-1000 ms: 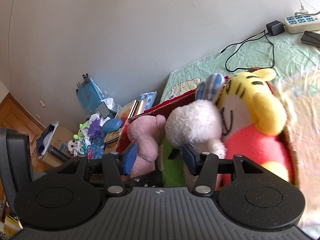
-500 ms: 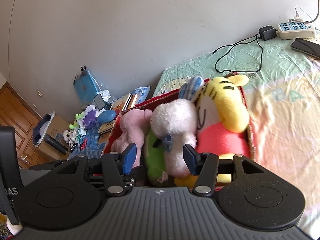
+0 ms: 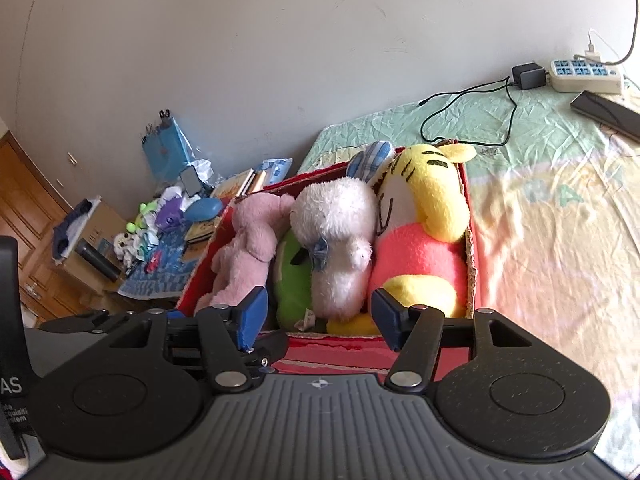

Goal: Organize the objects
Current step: 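Lower the pink teddy bear into the red box and open the right gripper, then withdraw the right gripper from the red box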

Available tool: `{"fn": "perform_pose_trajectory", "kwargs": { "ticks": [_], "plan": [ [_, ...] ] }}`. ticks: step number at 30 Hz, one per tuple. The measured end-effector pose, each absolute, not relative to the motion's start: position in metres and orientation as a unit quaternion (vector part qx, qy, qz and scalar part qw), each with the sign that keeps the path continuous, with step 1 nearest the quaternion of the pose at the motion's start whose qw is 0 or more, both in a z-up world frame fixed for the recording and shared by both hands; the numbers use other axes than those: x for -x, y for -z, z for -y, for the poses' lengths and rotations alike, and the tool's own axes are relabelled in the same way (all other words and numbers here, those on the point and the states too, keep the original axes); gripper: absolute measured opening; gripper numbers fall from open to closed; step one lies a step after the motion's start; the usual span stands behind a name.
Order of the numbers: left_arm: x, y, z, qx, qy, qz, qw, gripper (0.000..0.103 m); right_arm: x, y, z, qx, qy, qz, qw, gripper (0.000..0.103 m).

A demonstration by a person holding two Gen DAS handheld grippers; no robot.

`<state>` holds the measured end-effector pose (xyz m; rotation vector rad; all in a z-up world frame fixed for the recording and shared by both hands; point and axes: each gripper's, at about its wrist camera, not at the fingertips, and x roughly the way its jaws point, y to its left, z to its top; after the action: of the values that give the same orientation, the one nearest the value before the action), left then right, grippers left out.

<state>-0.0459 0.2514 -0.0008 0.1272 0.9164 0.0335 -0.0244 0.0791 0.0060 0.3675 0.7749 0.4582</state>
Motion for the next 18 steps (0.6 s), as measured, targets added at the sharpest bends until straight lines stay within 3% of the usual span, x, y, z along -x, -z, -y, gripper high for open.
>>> {"fn": "perform_pose_trajectory", "kwargs": {
  "ticks": [18],
  "plan": [
    [0.050,0.030,-0.271,-0.058,-0.021,-0.508,0.859,0.100,0.043,-0.007,-0.110,-0.154,-0.162,-0.399,0.889,0.065]
  ]
}}
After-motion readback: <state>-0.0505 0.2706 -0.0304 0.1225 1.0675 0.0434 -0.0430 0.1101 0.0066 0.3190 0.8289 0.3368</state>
